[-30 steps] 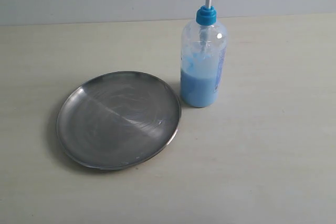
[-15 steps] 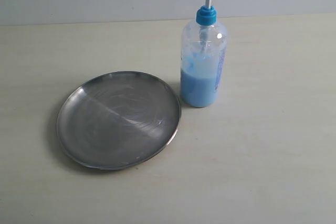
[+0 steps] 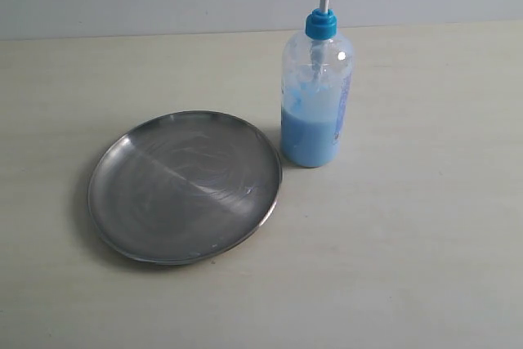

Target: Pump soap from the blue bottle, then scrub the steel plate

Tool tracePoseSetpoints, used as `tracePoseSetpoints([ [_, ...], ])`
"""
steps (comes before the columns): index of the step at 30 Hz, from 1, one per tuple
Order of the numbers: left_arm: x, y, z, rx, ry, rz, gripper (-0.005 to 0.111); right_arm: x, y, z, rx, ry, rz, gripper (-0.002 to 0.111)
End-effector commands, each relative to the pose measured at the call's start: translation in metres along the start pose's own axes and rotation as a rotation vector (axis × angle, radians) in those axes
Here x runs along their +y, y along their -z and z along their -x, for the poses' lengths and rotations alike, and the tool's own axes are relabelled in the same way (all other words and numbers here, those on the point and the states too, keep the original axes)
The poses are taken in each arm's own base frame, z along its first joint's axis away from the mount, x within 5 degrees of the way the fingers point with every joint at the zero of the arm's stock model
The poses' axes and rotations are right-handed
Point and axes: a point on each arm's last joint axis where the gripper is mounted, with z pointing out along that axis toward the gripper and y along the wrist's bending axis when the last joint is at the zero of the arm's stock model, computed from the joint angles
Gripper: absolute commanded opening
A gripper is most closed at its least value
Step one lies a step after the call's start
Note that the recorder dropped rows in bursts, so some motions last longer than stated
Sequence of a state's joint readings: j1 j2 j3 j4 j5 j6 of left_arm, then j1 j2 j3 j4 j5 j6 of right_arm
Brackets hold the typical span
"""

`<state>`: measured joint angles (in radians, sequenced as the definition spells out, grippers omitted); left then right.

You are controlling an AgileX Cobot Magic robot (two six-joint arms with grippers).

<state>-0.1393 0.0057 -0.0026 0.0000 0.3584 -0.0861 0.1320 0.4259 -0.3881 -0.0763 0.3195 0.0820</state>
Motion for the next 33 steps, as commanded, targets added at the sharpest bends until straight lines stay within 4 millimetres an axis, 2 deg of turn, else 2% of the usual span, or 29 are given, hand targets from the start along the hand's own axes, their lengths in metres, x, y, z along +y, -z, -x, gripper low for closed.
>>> tracePoseSetpoints([
  [1,0.000,0.000,0.000,-0.008,0.003,0.000,0.000,-0.001,-0.005,0.008,-0.003,0.005,-0.007,0.007],
  [14,0.000,0.000,0.000,-0.008,0.003,0.000,0.000,0.000,-0.025,0.004,0.083,0.007,-0.006,0.007],
  [33,0.000,0.000,0.000,-0.008,0.003,0.000,0.000,0.000,-0.026,0.004,0.084,-0.003,-0.003,0.007],
])
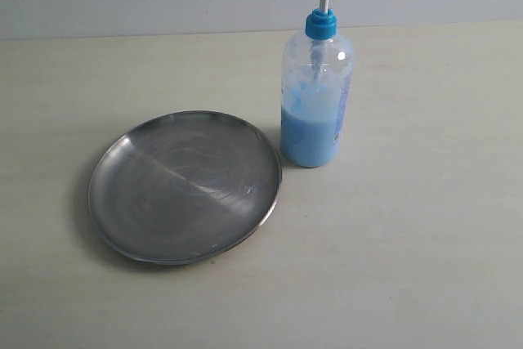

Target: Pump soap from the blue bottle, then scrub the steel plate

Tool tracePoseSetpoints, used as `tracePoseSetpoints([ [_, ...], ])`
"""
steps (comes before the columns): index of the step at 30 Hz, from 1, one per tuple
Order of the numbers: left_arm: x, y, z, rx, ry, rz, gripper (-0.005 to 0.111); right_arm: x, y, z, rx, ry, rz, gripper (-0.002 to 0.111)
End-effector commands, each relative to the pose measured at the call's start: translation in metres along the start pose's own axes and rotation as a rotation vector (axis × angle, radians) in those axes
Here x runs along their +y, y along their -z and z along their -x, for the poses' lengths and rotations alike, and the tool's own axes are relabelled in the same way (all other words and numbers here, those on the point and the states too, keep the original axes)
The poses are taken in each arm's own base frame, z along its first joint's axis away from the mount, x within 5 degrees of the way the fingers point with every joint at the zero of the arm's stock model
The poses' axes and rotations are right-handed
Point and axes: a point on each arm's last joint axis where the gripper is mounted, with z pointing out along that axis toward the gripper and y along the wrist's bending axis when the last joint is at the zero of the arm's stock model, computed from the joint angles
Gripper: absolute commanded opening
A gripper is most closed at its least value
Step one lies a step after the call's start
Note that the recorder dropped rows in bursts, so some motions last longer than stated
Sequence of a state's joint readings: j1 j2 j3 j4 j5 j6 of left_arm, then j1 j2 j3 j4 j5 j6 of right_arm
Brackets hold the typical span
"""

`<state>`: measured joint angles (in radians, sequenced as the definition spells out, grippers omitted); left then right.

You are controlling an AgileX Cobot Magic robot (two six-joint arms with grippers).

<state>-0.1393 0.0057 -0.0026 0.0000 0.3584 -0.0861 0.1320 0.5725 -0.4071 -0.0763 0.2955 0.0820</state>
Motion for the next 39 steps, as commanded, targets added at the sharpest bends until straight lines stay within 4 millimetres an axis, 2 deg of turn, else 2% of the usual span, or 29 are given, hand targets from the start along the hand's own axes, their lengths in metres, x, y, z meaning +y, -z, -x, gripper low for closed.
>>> tracePoseSetpoints([
  [1,0.000,0.000,0.000,-0.008,0.003,0.000,0.000,0.000,0.000,0.004,-0.019,-0.018,0.000,0.007],
  [10,0.000,0.000,0.000,-0.008,0.003,0.000,0.000,0.001,0.000,0.004,-0.016,-0.071,0.015,0.007],
  [16,0.000,0.000,0.000,-0.008,0.003,0.000,0.000,0.003,0.000,0.013,-0.107,-0.179,0.046,0.007],
  [21,0.000,0.000,0.000,-0.008,0.003,0.000,0.000,0.004,-0.005,0.011,-0.073,-0.184,0.048,0.007],
  [30,0.000,0.000,0.000,-0.008,0.003,0.000,0.000,0.011,-0.010,0.010,0.022,-0.096,0.115,0.007],
  [36,0.000,0.000,0.000,-0.008,0.003,0.000,0.000,0.020,-0.016,0.006,0.083,-0.069,0.219,0.006],
  [39,0.000,0.000,0.000,-0.008,0.003,0.000,0.000,0.027,-0.014,0.008,0.061,-0.020,0.294,0.004],
])
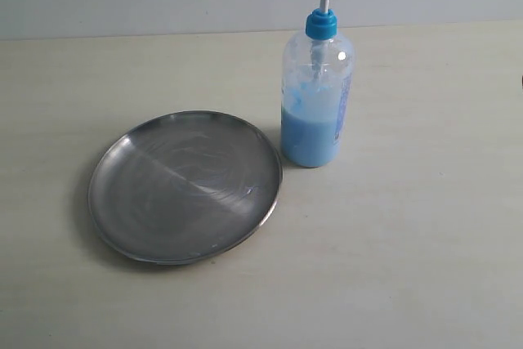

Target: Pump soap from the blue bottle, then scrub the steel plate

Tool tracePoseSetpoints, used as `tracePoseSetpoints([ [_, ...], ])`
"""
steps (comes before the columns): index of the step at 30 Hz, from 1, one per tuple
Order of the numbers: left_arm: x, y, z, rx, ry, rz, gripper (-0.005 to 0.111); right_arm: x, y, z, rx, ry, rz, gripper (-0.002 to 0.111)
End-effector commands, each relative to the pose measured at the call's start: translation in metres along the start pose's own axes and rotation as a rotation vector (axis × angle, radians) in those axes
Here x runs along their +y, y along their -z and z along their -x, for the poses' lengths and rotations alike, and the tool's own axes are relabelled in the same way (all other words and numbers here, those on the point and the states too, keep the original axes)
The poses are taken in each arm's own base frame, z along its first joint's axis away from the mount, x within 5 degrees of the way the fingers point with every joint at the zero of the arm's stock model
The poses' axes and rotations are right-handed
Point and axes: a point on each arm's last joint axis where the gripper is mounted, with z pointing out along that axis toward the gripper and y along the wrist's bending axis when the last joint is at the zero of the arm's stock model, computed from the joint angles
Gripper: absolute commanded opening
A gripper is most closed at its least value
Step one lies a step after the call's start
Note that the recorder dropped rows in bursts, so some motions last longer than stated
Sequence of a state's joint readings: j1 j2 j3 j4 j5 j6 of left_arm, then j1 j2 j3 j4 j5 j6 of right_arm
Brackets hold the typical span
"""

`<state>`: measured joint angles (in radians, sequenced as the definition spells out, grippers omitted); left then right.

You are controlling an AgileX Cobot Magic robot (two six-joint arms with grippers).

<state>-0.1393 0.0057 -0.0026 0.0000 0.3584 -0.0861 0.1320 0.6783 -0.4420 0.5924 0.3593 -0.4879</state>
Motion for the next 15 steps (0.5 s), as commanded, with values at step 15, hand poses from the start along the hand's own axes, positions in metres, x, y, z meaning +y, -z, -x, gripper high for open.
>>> tracePoseSetpoints([
  [15,0.000,0.000,0.000,-0.008,0.003,0.000,0.000,0.060,-0.004,-0.017,0.099,0.432,0.490,0.000],
])
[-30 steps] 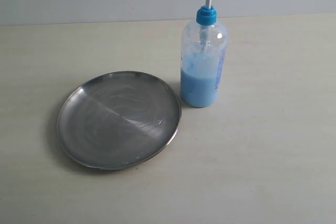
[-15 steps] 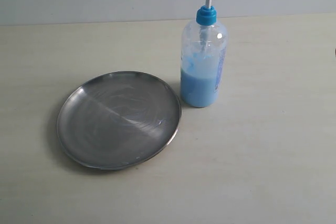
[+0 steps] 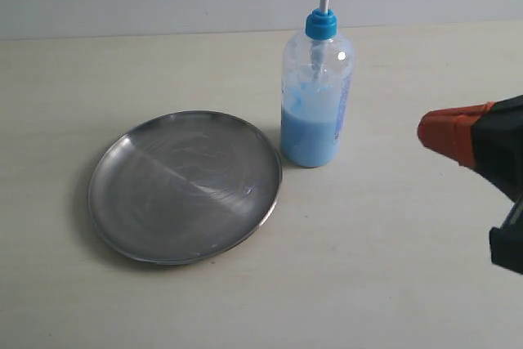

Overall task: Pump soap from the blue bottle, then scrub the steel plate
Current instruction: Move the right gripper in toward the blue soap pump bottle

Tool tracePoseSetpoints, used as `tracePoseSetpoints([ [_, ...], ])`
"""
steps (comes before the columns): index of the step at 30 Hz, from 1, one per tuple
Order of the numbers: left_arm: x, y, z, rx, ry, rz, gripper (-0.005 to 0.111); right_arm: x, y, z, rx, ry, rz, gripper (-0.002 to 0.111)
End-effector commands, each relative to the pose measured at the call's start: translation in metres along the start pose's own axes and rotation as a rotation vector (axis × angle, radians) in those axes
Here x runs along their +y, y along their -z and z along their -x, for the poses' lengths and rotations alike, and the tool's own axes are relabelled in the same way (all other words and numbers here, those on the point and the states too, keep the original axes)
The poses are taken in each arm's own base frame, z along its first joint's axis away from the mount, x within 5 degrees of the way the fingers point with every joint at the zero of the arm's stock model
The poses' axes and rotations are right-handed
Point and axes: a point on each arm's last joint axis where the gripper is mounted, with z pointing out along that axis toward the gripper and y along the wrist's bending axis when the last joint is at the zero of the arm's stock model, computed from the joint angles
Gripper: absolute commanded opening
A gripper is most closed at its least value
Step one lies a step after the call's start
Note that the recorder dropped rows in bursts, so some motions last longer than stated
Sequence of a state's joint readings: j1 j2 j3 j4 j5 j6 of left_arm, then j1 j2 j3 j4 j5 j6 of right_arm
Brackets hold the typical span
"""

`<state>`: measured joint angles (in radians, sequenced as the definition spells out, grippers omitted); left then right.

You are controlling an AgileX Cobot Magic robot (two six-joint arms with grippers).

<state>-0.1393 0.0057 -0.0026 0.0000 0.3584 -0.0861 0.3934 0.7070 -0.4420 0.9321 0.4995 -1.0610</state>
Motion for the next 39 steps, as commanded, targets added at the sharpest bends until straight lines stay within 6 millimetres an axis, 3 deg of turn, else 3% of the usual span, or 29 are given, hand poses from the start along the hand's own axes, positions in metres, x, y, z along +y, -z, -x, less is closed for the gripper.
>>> tracePoseSetpoints([
  [1,0.000,0.000,0.000,-0.008,0.003,0.000,0.000,0.009,-0.015,-0.004,0.084,0.059,0.089,0.000],
  [9,0.000,0.000,0.000,-0.008,0.003,0.000,0.000,0.015,-0.052,-0.022,0.341,0.062,0.105,0.000],
  [17,0.000,0.000,0.000,-0.008,0.003,0.000,0.000,0.001,-0.075,-0.027,0.498,0.010,-0.062,0.000],
  [25,0.000,0.000,0.000,-0.008,0.003,0.000,0.000,-0.003,-0.084,-0.023,0.446,-0.024,-0.112,0.000],
  [39,0.000,0.000,0.000,-0.008,0.003,0.000,0.000,-0.007,-0.119,-0.018,0.263,-0.105,-0.123,0.000],
])
